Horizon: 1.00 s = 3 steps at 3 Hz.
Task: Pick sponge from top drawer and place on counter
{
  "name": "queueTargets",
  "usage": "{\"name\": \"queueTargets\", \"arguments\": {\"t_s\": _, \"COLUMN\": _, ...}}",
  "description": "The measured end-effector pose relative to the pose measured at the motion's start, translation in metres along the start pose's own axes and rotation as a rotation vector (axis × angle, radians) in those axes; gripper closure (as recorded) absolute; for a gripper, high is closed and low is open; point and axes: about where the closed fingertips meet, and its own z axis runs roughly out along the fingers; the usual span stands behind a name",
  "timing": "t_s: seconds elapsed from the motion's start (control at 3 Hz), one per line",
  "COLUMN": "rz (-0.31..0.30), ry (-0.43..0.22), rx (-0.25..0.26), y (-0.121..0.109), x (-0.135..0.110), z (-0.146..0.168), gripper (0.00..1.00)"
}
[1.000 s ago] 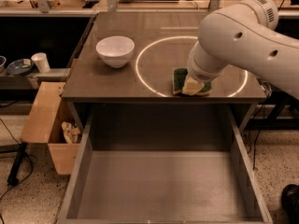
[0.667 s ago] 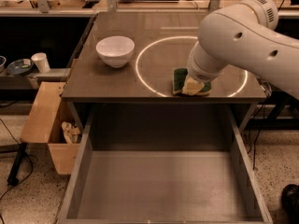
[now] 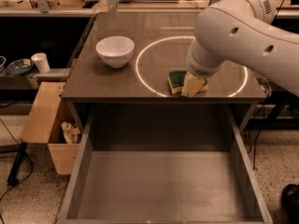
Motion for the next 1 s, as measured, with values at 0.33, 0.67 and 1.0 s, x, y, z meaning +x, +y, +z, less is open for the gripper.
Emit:
{"name": "queueTargets", "arguments": {"t_s": 0.33, "rz": 0.003, "ry": 0.007, "rx": 0.010, "y": -0.005, "x": -0.001, "z": -0.003, "gripper": 0.00}}
{"name": "queueTargets", "arguments": {"t_s": 0.67, "rz": 0.019, "ry": 0.012, "rx": 0.058, "y": -0.020, "x": 0.001, "z": -0.018, "gripper": 0.00}}
{"name": "queueTargets", "arguments": {"t_s": 1.0, "rz": 0.019, "ry": 0.012, "rx": 0.058, "y": -0.020, "x": 0.001, "z": -0.018, "gripper": 0.00}}
